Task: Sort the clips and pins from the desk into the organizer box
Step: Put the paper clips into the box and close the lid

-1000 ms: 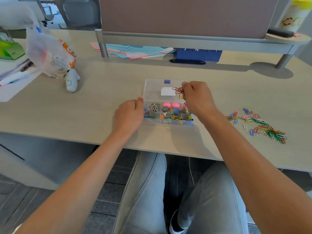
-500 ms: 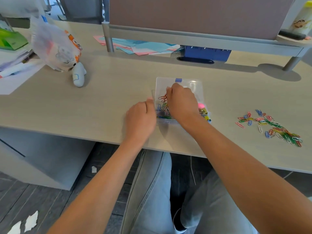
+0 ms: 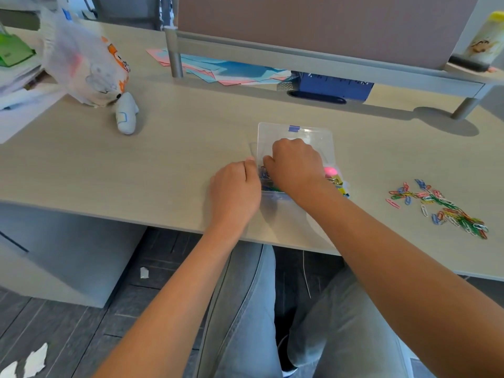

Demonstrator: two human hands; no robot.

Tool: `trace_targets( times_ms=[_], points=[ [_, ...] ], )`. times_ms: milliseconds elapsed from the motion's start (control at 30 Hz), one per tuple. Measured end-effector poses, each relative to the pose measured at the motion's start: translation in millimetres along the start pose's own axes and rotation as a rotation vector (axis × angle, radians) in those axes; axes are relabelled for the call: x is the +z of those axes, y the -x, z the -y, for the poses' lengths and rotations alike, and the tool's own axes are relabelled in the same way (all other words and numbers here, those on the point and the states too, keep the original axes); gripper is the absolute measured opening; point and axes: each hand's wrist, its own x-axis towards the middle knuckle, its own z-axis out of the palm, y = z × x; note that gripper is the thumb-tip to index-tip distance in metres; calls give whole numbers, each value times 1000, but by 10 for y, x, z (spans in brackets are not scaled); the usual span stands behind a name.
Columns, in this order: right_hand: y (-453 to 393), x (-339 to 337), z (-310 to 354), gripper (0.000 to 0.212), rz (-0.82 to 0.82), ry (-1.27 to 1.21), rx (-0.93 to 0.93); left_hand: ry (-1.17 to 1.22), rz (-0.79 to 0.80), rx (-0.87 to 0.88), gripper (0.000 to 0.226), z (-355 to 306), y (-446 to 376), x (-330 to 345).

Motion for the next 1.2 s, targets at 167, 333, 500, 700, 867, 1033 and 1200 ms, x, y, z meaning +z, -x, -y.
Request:
trace_targets(
  times_ms=[167, 333, 500, 700, 867, 1033, 1200],
  points=[
    [-17, -30, -10, 22, 9, -49, 15, -9, 1, 8, 51, 13, 0, 2],
    [58, 13, -46, 24, -57, -130, -13, -13, 3, -12, 44, -22, 17, -22],
    [158, 33, -89, 28, -117, -202, -142, -15, 14, -20, 44, -31, 18, -29],
    [262, 99, -237, 30, -153, -251, -365, -1, 14, -31, 41, -42, 28, -53],
    [250, 84, -292, 33, -136, -262, -451, 26, -4, -64, 44, -44, 23, -55],
    [243, 79, -312, 31, -125, -293, -503, 71, -12, -72, 44, -51, 35, -61],
    [222, 79, -324, 29, -121, -288, -582, 83, -21, -74, 45, -56, 36, -58]
  ],
)
